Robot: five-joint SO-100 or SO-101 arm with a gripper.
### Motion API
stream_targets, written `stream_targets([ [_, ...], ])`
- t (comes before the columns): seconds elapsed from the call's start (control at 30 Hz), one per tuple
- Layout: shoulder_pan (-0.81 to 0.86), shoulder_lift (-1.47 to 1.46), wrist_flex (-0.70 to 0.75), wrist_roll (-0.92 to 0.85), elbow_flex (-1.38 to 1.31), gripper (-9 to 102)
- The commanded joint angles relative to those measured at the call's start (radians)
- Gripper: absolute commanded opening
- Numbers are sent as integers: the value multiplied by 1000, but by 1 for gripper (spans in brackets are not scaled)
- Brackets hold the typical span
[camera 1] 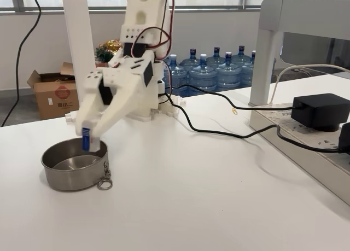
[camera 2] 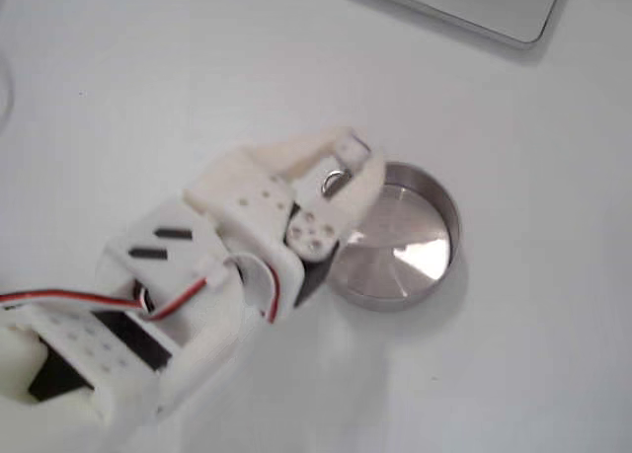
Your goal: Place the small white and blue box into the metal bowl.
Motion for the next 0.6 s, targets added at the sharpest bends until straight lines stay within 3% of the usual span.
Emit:
stream_targets([
  [0.0,89,31,-15,9,21,-3],
  [0.23,103,34,-15,9,64,7],
  [0.57,87,204,0,8,156,8],
])
